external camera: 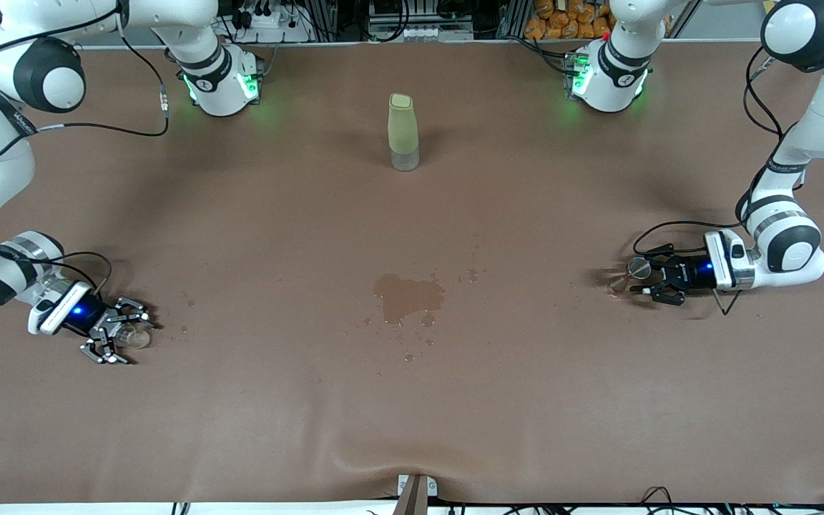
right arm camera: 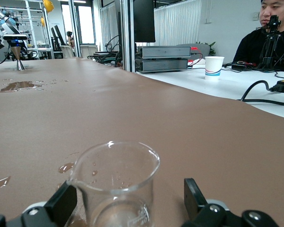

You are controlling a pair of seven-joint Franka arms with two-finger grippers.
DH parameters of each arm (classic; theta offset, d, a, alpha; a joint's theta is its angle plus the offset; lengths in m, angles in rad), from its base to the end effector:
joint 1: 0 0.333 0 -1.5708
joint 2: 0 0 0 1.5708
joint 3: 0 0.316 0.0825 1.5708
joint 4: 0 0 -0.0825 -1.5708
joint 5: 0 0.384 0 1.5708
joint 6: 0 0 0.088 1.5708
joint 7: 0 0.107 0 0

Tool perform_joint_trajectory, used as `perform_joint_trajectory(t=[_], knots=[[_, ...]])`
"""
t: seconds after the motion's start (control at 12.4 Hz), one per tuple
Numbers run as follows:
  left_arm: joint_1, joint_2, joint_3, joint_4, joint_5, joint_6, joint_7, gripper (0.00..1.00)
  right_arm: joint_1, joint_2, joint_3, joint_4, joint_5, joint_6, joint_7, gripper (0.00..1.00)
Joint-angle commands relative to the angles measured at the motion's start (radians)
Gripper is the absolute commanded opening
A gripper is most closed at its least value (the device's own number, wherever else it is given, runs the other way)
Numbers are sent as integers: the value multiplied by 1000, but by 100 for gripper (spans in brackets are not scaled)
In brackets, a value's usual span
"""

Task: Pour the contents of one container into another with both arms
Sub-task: 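Grasp the jigger with the left gripper while the right gripper grasps the beaker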

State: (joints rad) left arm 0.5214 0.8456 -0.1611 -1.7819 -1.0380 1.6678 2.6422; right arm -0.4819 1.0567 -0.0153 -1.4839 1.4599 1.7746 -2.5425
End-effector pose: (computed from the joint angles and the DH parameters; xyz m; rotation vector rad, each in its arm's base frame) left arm 0.5571 0.1202 0.0929 1.3659 -1.3972 1.1067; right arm 0.6161 -0.2345 0.0510 -1.7926 -1.0650 -1.4153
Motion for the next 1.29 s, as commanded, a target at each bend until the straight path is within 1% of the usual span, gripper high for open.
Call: perform_joint_trajectory(t=[0.0,0.16,0.24,0.32,0.48,0.56,0.64,0.89,1.05,1.21], knots=[[-9,21,3,18,-39,-14,19,51,14,28,-2,30,45,0,-27,100],[-14,24,3,18,-42,-14,28,49,14,28,-2,30,45,0,-27,100],[-17,24,3,18,-42,-13,36,46,16,28,-2,30,45,-1,-27,95],[-17,24,3,18,-45,-11,44,43,17,28,-2,30,46,-1,-27,82],[-17,36,3,18,-62,-11,54,42,17,28,-2,30,45,-1,-27,37],[-17,42,3,18,-63,-11,64,40,17,28,-2,30,45,-1,-24,17],[-17,46,3,18,-62,-11,70,35,17,28,-2,30,45,-1,-21,0],[-27,46,3,30,-57,-11,74,21,17,28,-2,30,45,-3,-16,0],[-32,44,3,30,-59,-13,53,6,17,28,-2,30,45,-3,-18,0],[-34,44,5,33,-48,-13,30,0,17,28,-2,30,45,-4,-18,0]])
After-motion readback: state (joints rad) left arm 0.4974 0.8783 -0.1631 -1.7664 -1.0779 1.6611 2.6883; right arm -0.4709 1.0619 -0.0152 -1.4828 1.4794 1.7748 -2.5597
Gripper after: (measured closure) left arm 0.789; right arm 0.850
